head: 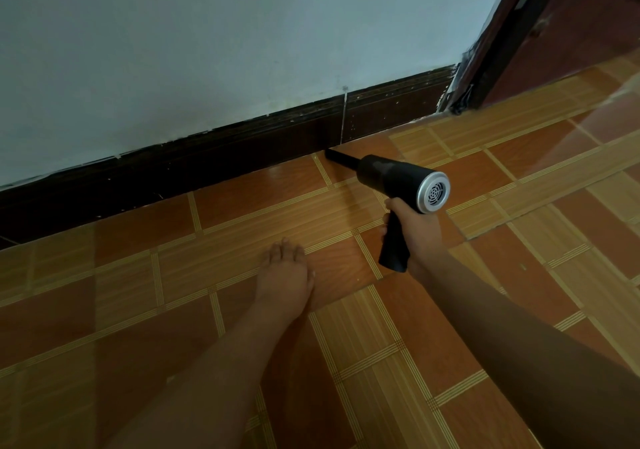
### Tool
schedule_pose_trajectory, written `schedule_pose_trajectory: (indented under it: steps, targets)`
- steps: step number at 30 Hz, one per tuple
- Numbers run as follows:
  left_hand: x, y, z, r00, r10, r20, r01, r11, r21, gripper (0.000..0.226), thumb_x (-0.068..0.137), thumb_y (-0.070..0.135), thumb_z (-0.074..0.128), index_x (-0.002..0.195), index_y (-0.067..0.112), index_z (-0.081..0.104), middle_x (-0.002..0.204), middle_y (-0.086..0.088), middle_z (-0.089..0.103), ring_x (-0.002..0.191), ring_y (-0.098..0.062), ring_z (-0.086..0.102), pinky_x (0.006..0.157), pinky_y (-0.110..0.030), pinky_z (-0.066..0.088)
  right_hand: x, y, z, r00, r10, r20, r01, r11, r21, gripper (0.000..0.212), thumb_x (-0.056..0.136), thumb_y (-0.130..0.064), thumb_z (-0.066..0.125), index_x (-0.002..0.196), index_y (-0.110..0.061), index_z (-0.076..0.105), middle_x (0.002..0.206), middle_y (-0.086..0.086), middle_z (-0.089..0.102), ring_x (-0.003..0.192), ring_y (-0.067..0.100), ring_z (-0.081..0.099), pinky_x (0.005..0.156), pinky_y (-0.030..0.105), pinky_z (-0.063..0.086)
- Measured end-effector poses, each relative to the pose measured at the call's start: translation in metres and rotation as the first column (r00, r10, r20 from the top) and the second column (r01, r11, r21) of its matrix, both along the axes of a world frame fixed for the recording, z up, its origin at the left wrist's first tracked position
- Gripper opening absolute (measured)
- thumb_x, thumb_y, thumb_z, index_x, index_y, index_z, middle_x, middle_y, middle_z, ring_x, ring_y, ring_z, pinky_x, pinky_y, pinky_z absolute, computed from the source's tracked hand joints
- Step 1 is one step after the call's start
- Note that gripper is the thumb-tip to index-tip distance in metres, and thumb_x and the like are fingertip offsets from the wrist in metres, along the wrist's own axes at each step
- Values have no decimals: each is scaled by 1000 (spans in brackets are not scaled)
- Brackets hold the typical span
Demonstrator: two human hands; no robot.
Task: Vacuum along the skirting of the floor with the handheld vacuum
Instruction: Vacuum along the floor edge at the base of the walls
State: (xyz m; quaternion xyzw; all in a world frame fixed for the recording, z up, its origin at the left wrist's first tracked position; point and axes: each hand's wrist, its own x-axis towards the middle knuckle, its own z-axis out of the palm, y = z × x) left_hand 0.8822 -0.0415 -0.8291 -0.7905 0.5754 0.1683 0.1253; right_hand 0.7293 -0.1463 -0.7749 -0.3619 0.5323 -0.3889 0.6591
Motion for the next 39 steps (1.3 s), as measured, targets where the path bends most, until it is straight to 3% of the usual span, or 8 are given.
schedule_pose_trajectory:
  steps: [7,19,28,33,39]
  targets:
    - [0,1,1,1000,2,-11,-2,1000,-2,59,101,41,29,150,10,17,157,-18,14,146,-31,14,120,-40,11,11,8,1,997,73,16,-73,997,14,19,81,-1,60,96,-11,56,62,7,52,48,15,48,48,26,43]
    - [0,2,-3,1000,3,-12,-3,1000,3,60,101,41,27,151,11,11,159,-16,8,147,-30,9,120,-41,8,8,5,2,999,-4,45,5,1000,-9,25,81,0,61,101,-13,54,64,6,53,50,13,51,48,24,46]
    - [-2,8,-4,1000,10,7,-10,999,-47,60,102,43,23,152,12,11,159,-13,9,148,-27,4,120,-45,5,7,7,1,999,32,39,-32,999,13,22,82,-2,60,102,-9,55,64,8,52,49,14,50,48,24,45]
    - [-8,8,-3,999,40,-24,-42,997,-66,59,102,42,22,152,13,9,160,-13,4,148,-26,-1,120,-44,2,3,2,-1,999,-9,42,8,1000,7,22,82,-2,60,102,-8,56,62,7,52,48,14,50,48,24,45]
    - [-15,-3,-1,994,-44,-105,34,995,-91,57,103,37,24,152,13,7,160,-7,2,148,-20,-5,119,-39,-2,-7,-6,-6,998,-47,47,46,999,3,25,81,-2,60,104,-9,55,64,7,52,51,14,51,50,26,46]
